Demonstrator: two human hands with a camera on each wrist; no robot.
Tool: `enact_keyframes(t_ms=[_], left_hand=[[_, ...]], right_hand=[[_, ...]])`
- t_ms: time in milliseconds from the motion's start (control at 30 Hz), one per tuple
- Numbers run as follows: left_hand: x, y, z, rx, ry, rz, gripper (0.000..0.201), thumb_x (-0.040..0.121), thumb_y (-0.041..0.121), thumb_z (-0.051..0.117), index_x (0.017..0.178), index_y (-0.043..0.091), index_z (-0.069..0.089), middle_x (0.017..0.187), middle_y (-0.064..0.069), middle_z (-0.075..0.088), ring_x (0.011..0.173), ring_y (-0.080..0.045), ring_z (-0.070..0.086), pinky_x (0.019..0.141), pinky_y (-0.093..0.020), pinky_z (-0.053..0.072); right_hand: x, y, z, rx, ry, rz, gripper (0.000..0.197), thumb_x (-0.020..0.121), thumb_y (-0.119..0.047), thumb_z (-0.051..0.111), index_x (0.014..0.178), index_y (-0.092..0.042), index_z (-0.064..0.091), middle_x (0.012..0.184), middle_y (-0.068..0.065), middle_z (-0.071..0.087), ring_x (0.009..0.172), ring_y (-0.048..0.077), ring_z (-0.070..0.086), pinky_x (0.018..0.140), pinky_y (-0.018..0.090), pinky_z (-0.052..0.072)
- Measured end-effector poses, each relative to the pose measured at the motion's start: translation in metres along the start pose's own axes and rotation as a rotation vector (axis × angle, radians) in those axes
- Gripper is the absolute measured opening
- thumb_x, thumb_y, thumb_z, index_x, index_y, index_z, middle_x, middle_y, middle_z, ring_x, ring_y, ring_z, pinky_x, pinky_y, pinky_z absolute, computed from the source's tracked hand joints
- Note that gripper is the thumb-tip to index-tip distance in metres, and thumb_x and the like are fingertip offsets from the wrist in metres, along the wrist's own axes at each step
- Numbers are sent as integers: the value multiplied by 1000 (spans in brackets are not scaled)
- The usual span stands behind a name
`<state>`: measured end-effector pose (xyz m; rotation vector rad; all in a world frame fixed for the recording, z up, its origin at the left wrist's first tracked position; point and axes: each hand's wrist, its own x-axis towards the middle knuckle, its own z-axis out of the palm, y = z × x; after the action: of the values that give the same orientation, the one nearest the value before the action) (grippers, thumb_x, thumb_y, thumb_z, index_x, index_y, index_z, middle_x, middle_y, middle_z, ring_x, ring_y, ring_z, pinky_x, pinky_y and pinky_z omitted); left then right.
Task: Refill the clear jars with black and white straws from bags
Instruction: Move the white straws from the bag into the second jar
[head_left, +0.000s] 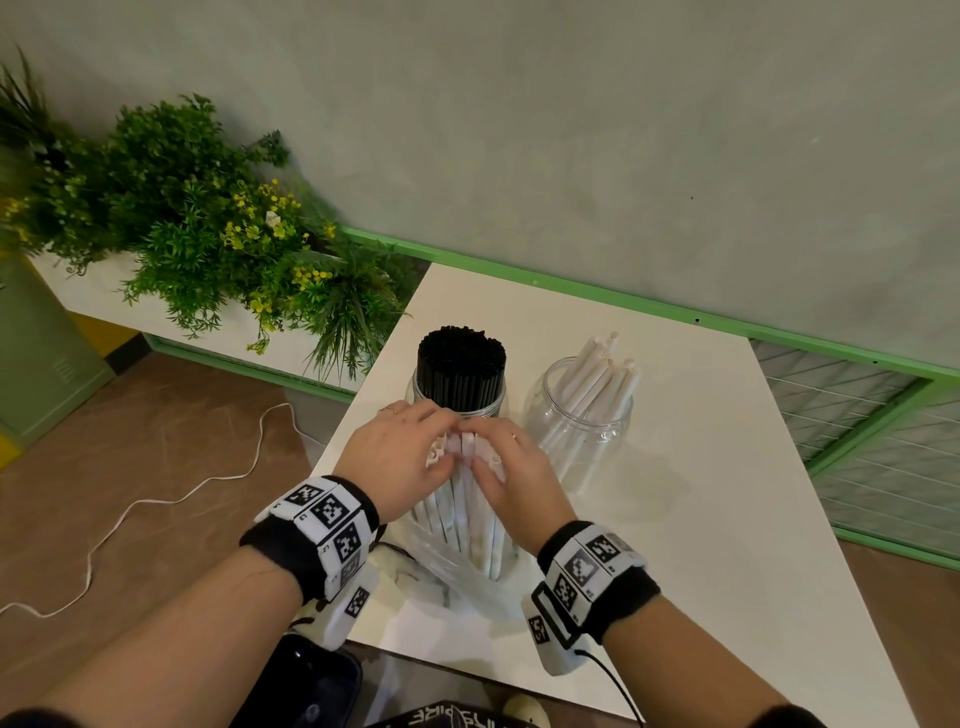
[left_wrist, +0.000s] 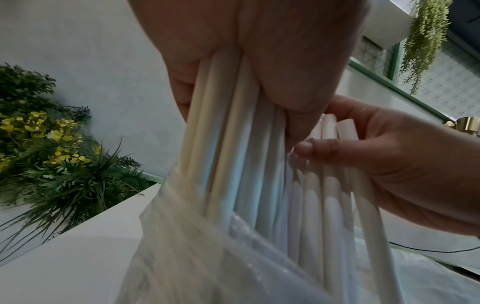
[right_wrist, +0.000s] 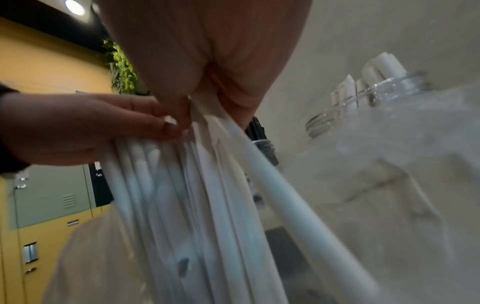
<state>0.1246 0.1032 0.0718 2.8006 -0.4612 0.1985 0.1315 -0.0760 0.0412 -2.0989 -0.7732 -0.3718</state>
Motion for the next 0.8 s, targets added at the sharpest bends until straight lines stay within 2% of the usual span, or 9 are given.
enact_keyframes(t_ms=[67, 167, 233, 400, 500, 567, 667, 767, 800], left_hand=[[0, 1, 1, -15, 12, 8, 29, 85, 37, 49, 111, 29, 58, 107, 9, 60, 93, -18, 55, 81, -27, 40], [-1, 3, 1, -19, 18, 23, 33, 83, 45, 37, 106, 32, 58, 104, 12, 59, 89, -17, 55, 79, -26, 41], [-1, 5, 3, -29, 19, 25, 36, 82, 46, 34, 105, 32, 58, 103, 12, 60, 89, -17, 55, 78, -27, 42], [1, 3, 1, -41, 6, 21, 42, 82, 48, 31, 108, 32, 58, 106, 12, 60, 93, -17, 55, 78, -26, 41], [1, 4, -1, -66, 4, 42, 33, 83, 48, 33, 102, 36, 58, 104, 15, 59, 91, -15, 54, 79, -23, 38], [0, 6, 1, -78, 10, 56, 28, 84, 47, 36, 101, 38, 57, 103, 17, 58, 91, -14, 53, 81, -23, 38], [-2, 6, 3, -76, 18, 58, 27, 84, 46, 37, 101, 38, 57, 103, 17, 58, 90, -13, 52, 80, -21, 36], [-3, 5, 1, -80, 23, 60, 30, 84, 46, 35, 102, 37, 58, 104, 16, 59, 91, -13, 53, 79, -20, 34], [-2, 4, 1, -81, 22, 60, 31, 84, 47, 35, 102, 37, 58, 105, 16, 59, 91, -13, 53, 79, -20, 33]], right_hand=[[-4, 4, 4, -54, 72, -5, 27, 90, -10, 58, 115, -16, 60, 110, 1, 62, 100, 13, 60, 89, 16, 45], [-9, 10, 5, -121, 146, -11, 21, 90, -19, 56, 110, -15, 64, 105, 2, 63, 91, 13, 62, 76, 23, 53], [-11, 11, 2, -148, 160, -21, 23, 91, -20, 55, 110, -15, 65, 106, 3, 63, 89, 11, 62, 72, 23, 54], [-11, 11, -1, -155, 33, 15, 37, 91, -17, 59, 127, -24, 55, 118, 1, 59, 101, 11, 60, 83, 21, 51], [-7, 10, -1, -126, 92, 55, 31, 89, -9, 63, 119, -15, 62, 109, 0, 62, 95, 9, 59, 82, 20, 49], [-5, 8, -4, -130, 108, 67, 27, 89, -7, 61, 115, -11, 63, 105, 0, 59, 90, 7, 57, 79, 13, 45], [-3, 10, -16, -137, 104, 98, 24, 88, -2, 59, 111, -8, 62, 105, 0, 54, 90, -1, 49, 84, 2, 36], [-3, 14, -31, -99, 145, 137, 19, 85, 3, 61, 100, -9, 62, 101, -3, 57, 92, -1, 51, 87, 4, 34], [-4, 14, -33, -75, 133, 150, 22, 85, 3, 62, 101, -11, 63, 102, -3, 58, 95, -3, 52, 88, 4, 34]])
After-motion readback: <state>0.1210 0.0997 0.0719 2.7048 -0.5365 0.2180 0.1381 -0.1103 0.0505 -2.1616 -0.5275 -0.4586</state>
